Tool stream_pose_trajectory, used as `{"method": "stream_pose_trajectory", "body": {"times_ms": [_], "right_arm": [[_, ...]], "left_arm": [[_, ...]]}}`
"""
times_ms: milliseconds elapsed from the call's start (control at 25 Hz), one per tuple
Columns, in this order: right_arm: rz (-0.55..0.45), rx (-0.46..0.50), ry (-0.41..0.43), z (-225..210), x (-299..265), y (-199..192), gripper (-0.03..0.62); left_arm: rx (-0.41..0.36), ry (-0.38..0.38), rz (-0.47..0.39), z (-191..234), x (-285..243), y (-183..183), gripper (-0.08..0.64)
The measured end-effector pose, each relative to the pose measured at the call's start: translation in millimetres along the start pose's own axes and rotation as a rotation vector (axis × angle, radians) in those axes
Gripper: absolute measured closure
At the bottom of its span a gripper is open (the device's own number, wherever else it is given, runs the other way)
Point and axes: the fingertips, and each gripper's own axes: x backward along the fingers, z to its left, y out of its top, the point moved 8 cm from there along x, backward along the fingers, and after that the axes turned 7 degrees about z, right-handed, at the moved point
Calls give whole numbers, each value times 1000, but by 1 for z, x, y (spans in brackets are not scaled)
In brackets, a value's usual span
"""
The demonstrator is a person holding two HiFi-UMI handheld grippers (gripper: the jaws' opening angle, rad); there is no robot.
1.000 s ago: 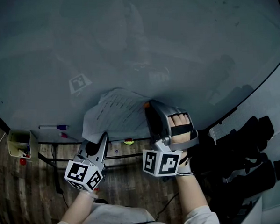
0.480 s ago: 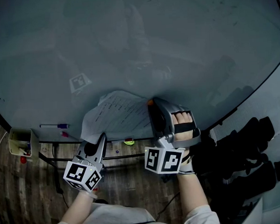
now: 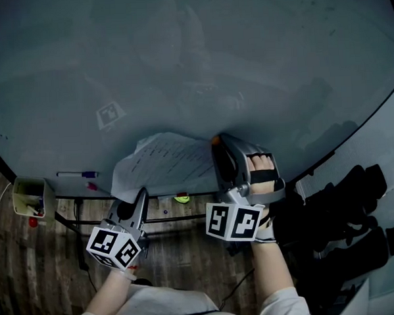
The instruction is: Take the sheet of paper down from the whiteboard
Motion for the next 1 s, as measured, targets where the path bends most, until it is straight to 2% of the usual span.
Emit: {"method": "stream_pose_trajectory", "body": {"times_ms": [1000], "right_arm": [[15, -39, 5, -3, 0, 1, 457]], "left_arm": [[45, 4, 17, 0, 17, -1, 546]]}}
